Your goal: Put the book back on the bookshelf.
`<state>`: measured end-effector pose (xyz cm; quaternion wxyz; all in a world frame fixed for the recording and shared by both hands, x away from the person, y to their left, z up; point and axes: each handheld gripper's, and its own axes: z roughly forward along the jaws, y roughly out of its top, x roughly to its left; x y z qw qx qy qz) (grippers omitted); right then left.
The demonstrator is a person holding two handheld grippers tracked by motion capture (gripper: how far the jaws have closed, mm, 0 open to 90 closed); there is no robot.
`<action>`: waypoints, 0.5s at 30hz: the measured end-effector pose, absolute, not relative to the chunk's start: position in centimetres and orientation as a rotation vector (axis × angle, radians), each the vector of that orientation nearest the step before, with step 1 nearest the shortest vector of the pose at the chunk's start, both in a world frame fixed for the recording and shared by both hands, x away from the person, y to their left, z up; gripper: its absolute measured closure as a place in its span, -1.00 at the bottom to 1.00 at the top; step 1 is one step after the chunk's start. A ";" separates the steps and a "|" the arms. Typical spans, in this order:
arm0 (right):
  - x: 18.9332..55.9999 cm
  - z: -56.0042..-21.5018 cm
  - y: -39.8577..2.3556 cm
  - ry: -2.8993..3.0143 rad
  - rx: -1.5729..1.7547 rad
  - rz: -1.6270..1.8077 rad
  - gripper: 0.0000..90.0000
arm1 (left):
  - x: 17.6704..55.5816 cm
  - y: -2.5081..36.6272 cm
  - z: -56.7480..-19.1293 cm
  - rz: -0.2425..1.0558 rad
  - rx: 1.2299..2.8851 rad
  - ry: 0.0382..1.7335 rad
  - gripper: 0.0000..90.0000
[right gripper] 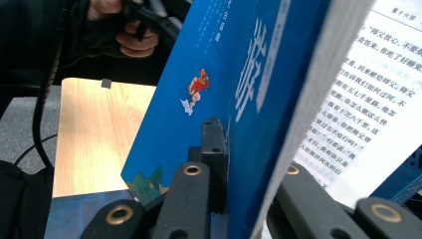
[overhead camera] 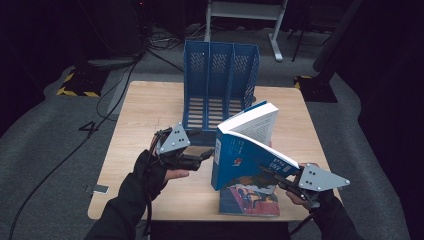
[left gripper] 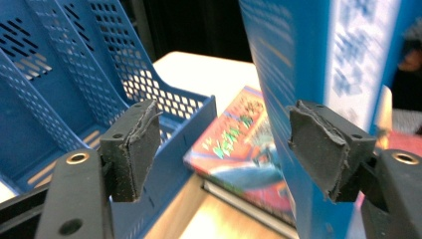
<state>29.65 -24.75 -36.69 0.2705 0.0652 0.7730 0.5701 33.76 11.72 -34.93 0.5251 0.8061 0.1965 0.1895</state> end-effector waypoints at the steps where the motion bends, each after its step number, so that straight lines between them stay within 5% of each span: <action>1: 29.6 -36.7 -24.7 2.081 0.176 1.534 0.86 | 33.4 11.8 -35.1 0.436 1.925 0.460 -0.40; 15: 29.0 -36.8 -24.7 2.084 0.164 1.549 0.85 | 32.7 6.8 -37.9 0.287 1.959 0.358 -0.19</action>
